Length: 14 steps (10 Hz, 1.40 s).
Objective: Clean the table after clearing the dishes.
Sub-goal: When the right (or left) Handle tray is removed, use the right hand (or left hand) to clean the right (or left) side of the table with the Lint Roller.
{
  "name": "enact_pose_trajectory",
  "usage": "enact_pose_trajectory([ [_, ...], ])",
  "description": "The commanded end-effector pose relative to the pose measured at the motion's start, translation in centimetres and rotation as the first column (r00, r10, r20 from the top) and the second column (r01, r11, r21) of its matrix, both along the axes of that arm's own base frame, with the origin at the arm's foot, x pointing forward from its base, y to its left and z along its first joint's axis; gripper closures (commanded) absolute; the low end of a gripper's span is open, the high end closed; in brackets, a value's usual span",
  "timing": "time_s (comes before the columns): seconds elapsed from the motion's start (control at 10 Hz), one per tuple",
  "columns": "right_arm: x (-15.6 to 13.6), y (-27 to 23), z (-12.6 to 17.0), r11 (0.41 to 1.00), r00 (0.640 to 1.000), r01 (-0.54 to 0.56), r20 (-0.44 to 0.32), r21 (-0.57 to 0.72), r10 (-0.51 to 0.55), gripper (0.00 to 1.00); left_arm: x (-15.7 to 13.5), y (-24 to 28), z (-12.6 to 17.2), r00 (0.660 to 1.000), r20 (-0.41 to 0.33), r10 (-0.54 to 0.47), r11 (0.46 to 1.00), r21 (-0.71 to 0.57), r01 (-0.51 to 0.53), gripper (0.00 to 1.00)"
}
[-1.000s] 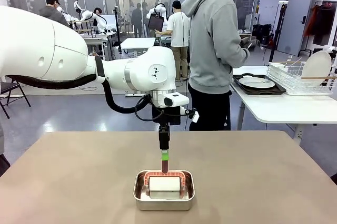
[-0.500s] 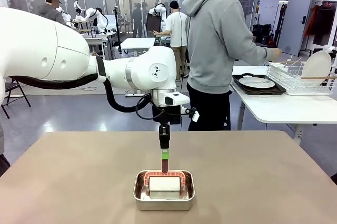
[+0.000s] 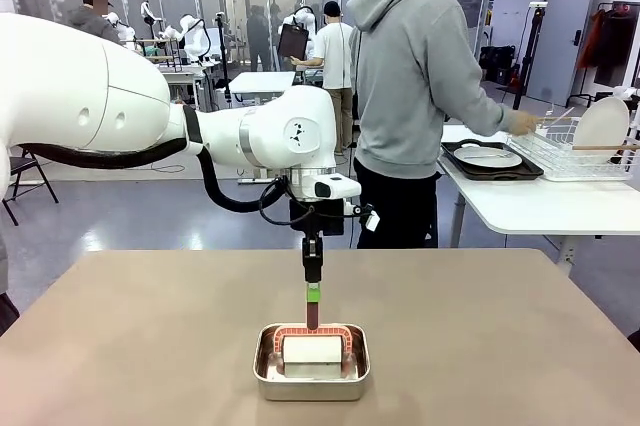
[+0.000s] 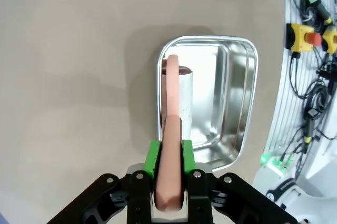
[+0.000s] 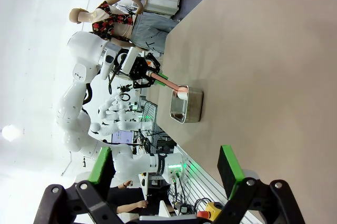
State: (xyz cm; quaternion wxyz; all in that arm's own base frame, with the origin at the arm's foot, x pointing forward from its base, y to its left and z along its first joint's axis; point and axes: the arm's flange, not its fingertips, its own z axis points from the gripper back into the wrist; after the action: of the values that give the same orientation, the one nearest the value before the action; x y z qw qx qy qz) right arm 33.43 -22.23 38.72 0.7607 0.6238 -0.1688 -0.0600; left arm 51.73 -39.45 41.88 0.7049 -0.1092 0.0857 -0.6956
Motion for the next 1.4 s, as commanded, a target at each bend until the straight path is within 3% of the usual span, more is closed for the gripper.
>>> enact_pose_trajectory([
  [0.0, -0.1, 0.0, 0.3, 1.000, 1.000, 0.001, 0.005, 0.001, -0.001, 0.00, -0.3, -0.5, 2.2, 0.995, -0.052, 0.081, 0.997, 0.017, -0.080, 0.98],
  [0.2, -0.1, 0.0, 0.3, 1.000, 1.000, 0.001, 0.005, 0.001, -0.001, 0.00, -1.7, -0.7, 7.4, 0.990, -0.040, 0.139, 0.990, 0.036, -0.137, 0.98],
  [0.4, -0.1, 0.0, 0.3, 1.000, 1.000, 0.001, 0.005, 0.001, -0.001, 0.00, -2.1, 0.3, 11.8, 0.931, -0.042, 0.363, 0.930, 0.078, -0.359, 0.98],
  [0.5, -0.1, 0.0, 0.3, 1.000, 1.000, 0.001, 0.005, 0.001, -0.001, 0.00, -2.2, 1.6, 13.2, 0.872, -0.039, 0.488, 0.872, 0.070, -0.485, 0.98],
  [0.7, -0.1, 0.0, 0.3, 1.000, 1.000, 0.001, 0.005, 0.001, -0.001, 0.00, -2.4, 6.0, 15.0, 0.696, -0.042, 0.717, 0.697, 0.054, -0.715, 0.98],
  [0.8, -0.1, 0.0, 0.3, 1.000, 1.000, 0.001, 0.005, 0.001, -0.001, 0.00, -2.7, 9.0, 14.9, 0.588, -0.029, 0.808, 0.589, 0.042, -0.807, 0.98],
  [1.0, -0.1, 0.0, 0.3, 1.000, 1.000, 0.001, 0.005, 0.001, -0.001, 0.00, -3.4, 15.9, 13.6, 0.283, -0.148, 0.948, 0.284, -0.013, -0.959, 0.98],
  [1.1, -0.1, 0.0, 0.3, 1.000, 1.000, 0.001, 0.005, 0.001, -0.001, 0.00, -3.7, 18.5, 12.7, 0.151, -0.160, 0.975, 0.153, -0.002, -0.988, 0.98],
  [1.2, -0.1, 0.0, 0.3, 1.000, 1.000, 0.001, 0.005, 0.001, -0.001, 0.00, -4.2, 20.7, 11.9, 0.082, -0.130, 0.988, 0.083, 0.002, -0.997, 0.98],
  [1.3, -0.1, 0.0, 0.3, 1.000, 1.000, 0.001, 0.005, 0.001, -0.001, 0.00, -4.4, 22.1, 11.5, 0.113, -0.111, 0.987, 0.109, -0.040, -0.993, 0.98],
])
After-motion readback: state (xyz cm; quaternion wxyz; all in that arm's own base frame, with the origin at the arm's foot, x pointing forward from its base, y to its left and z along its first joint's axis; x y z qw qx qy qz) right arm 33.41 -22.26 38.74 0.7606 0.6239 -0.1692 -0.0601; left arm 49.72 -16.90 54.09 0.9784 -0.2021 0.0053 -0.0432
